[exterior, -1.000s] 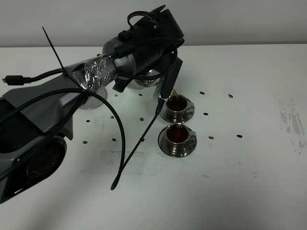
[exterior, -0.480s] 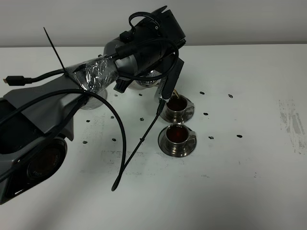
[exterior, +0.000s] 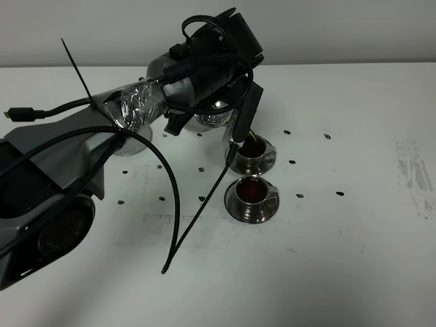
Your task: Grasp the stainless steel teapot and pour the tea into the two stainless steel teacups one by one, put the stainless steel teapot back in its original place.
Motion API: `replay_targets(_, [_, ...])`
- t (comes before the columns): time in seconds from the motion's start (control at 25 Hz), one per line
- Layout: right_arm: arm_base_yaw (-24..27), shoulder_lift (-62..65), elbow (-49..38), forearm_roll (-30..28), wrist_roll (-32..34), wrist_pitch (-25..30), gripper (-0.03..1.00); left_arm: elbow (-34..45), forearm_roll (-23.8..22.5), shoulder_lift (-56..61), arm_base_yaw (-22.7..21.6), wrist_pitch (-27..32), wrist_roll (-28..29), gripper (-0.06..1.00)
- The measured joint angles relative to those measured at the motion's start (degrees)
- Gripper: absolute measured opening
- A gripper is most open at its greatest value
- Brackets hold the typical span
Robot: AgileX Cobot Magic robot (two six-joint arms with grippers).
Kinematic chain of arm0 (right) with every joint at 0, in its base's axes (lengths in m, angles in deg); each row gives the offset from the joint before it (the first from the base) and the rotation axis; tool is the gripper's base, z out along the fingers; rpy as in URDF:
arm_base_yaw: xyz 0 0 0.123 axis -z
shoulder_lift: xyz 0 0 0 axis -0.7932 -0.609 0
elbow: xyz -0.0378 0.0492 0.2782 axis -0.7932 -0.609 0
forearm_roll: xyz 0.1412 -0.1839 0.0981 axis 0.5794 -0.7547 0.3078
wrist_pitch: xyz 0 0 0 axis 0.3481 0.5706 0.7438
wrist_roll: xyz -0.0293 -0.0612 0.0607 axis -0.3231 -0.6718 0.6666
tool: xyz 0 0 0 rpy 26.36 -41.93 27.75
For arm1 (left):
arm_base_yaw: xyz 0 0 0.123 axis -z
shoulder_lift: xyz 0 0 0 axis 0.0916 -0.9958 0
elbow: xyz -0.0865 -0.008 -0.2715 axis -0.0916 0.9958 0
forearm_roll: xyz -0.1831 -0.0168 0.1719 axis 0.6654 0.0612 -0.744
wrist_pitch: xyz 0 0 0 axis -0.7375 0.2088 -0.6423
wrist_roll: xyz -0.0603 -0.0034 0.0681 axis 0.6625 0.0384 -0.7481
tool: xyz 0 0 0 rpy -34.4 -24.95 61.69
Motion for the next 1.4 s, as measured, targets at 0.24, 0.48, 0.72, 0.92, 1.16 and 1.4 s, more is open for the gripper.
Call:
replay_targets(0.24, [0.0, 0.0, 0.0, 0.0, 0.0, 0.0, 0.48, 0.0, 2.0, 0.0, -1.5, 0.0, 1.4, 0.18])
replay_targets(0.48, [0.0, 0.0, 0.0, 0.0, 0.0, 0.0, 0.48, 0.0, 7.1, 0.0, -3.3, 0.0, 1.5, 0.18])
replay_targets(0.72, [0.0, 0.0, 0.0, 0.0, 0.0, 0.0, 0.48, 0.0, 14.3, 0.0, -5.1, 0.0, 1.6, 0.18])
replay_targets(0.92, [0.0, 0.0, 0.0, 0.0, 0.0, 0.0, 0.48, -0.4, 18.0, 0.0, -6.8, 0.0, 4.5, 0.18])
replay_targets(1.16, [0.0, 0.0, 0.0, 0.0, 0.0, 0.0, 0.48, -5.1, 22.4, 0.9, -9.3, -0.1, 16.7, 0.18])
replay_targets(1.4, [0.0, 0.0, 0.0, 0.0, 0.0, 0.0, 0.48, -6.7, 30.6, 0.9, -11.2, -1.3, 29.0, 0.18])
